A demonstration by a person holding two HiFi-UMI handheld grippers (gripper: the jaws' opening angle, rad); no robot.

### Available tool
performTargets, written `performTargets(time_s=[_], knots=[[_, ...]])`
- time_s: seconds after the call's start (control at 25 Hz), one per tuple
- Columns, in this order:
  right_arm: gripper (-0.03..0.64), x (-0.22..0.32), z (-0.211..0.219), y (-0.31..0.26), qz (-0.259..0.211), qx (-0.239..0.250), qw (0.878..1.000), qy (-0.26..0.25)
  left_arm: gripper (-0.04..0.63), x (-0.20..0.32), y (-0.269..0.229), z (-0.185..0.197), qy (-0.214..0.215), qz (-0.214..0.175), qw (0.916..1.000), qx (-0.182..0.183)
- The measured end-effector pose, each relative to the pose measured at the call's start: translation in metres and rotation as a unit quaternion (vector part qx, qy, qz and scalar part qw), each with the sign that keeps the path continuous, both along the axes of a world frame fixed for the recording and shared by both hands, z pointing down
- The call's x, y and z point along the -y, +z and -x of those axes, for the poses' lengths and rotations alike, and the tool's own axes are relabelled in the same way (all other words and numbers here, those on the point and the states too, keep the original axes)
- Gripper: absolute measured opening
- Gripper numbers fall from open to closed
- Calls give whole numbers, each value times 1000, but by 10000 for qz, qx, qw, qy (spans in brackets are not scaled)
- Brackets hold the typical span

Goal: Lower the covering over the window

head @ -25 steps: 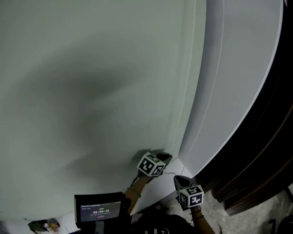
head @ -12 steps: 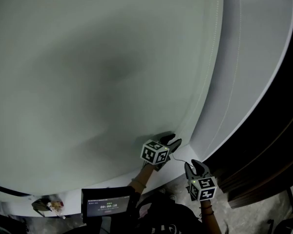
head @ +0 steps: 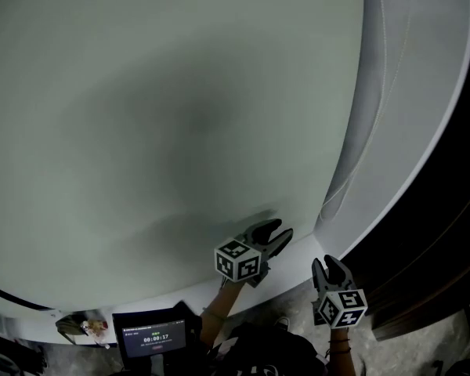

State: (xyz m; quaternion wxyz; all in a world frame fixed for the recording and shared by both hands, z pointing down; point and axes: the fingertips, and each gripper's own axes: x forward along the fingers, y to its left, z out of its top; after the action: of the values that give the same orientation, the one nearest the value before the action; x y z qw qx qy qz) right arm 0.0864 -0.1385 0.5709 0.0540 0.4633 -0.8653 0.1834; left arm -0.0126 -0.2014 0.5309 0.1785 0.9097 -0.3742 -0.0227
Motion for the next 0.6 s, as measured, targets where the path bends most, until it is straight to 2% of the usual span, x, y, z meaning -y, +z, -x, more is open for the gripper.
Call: performTargets(time_s=[0.12, 0.28, 0.4, 0.6], knots=[[114, -5, 13, 5, 36, 56, 10000, -51, 173, -22, -1, 10, 102, -151, 9998, 118], [114, -62, 74, -12, -85, -19, 9999, -116, 173, -106, -21, 68, 190, -390, 9989, 193], [114, -95, 108, -15, -59, 23, 10000, -49, 172, -157, -22, 103, 331, -345, 9987, 193], [114, -139, 167, 10, 5, 43, 9999, 152, 172, -215, 5, 168, 492, -165, 9986, 129]])
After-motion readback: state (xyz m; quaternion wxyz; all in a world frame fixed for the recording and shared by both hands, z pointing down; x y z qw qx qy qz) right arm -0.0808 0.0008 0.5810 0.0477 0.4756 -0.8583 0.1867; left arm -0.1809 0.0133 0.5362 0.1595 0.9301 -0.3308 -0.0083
